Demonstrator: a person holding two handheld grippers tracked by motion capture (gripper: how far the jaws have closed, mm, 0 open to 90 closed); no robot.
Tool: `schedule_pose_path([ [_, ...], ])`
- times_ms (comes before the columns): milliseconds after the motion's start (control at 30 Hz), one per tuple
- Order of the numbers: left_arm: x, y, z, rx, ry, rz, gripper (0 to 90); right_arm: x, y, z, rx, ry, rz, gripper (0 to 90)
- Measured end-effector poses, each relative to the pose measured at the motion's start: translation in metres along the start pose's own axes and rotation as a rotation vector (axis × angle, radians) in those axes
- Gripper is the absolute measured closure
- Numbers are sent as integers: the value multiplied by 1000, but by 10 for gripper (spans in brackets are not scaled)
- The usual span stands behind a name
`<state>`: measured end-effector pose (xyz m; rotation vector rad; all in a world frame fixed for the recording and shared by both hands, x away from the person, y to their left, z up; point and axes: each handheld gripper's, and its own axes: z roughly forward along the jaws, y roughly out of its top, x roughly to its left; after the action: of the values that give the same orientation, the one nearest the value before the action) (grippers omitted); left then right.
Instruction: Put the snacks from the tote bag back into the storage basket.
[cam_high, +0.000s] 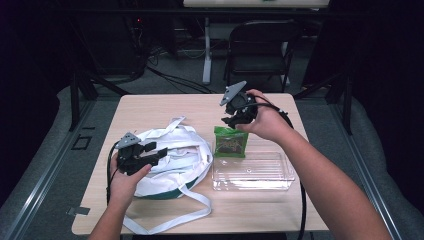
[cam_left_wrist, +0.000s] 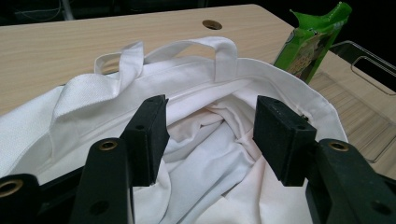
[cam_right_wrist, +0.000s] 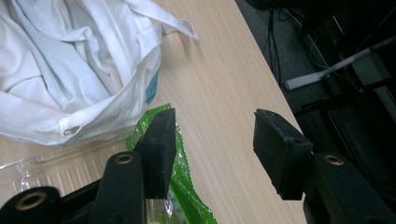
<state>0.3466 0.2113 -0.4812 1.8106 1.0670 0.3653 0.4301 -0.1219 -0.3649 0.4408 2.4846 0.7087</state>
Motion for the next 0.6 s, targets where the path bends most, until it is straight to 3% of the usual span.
schedule_pose_path([
  [233,0,0,0,-5,-1,-1,449,0,0,-5,-26,-8,31,490],
  [600,-1,-1,1,-3,-1,0,449,2,-7,-11,-23,-53,85,488],
])
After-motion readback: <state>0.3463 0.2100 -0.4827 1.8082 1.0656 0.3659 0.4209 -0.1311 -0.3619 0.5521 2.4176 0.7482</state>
